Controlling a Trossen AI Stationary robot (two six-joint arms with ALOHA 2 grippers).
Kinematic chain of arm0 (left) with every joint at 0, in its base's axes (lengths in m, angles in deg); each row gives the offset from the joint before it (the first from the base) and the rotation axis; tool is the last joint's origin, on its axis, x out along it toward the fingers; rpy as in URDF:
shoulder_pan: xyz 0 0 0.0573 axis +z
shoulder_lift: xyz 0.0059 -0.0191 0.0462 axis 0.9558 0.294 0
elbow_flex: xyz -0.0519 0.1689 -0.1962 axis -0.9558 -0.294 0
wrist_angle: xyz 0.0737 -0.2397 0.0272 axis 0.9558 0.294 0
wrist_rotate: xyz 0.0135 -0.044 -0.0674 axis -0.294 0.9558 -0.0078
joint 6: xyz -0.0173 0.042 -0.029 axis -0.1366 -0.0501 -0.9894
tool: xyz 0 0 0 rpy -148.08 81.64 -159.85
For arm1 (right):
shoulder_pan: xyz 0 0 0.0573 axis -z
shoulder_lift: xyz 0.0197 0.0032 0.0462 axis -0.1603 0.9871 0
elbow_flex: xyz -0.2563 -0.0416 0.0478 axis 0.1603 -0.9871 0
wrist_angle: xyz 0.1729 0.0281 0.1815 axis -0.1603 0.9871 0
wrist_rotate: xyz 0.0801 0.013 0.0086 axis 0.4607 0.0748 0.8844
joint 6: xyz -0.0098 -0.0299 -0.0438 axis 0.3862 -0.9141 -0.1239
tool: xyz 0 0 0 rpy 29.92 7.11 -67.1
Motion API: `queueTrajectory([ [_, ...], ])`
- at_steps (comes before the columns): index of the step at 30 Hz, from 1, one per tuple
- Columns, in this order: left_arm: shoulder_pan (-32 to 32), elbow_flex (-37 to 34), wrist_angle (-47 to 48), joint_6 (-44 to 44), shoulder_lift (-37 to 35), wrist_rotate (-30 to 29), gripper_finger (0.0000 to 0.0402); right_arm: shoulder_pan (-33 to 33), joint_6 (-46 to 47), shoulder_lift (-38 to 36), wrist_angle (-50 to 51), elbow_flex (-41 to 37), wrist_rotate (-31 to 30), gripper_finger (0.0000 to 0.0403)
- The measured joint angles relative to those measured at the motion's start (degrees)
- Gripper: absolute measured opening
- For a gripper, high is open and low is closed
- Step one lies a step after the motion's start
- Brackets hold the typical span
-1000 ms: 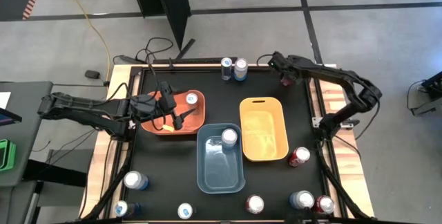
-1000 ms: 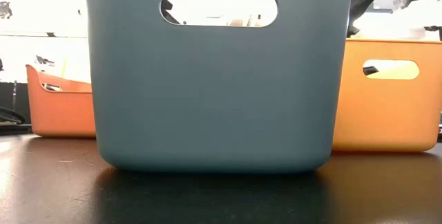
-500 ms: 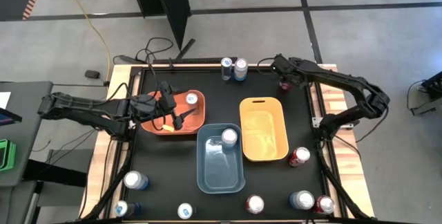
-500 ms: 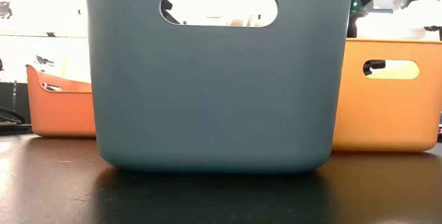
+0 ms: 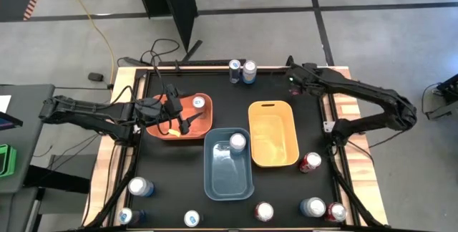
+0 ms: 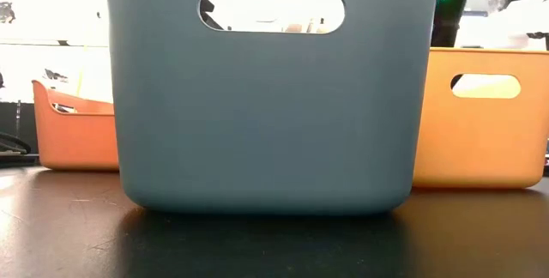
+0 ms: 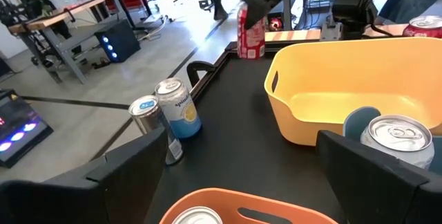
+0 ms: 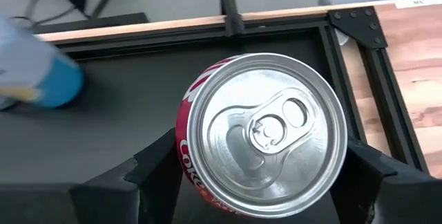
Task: Sort soda cans
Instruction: Put the top red-white soda can into the yellow bin
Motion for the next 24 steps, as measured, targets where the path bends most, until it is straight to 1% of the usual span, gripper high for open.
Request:
queueTrajectory([
  [4, 0.00, 0.00, 0.00, -0.07, 0.00, 0.00, 0.0366, -2.98, -0.13, -4.43, 1.12, 0.00, 0.00, 0.0294],
  [14, 0.00, 0.00, 0.02, -0.21, 0.00, -0.01, 0.0366, -10.36, -4.28, -14.24, 1.17, 0.74, -0.07, 0.0294],
  [20, 0.01, 0.00, 0.02, -0.29, 0.00, -0.01, 0.0366, -16.75, -7.94, -14.96, 0.61, 5.94, 0.01, 0.0294],
  [24, 0.01, 0.00, 0.02, -0.38, 0.00, -0.02, 0.0366, -21.96, -9.46, -12.72, 0.29, 9.34, 0.53, 0.0294],
])
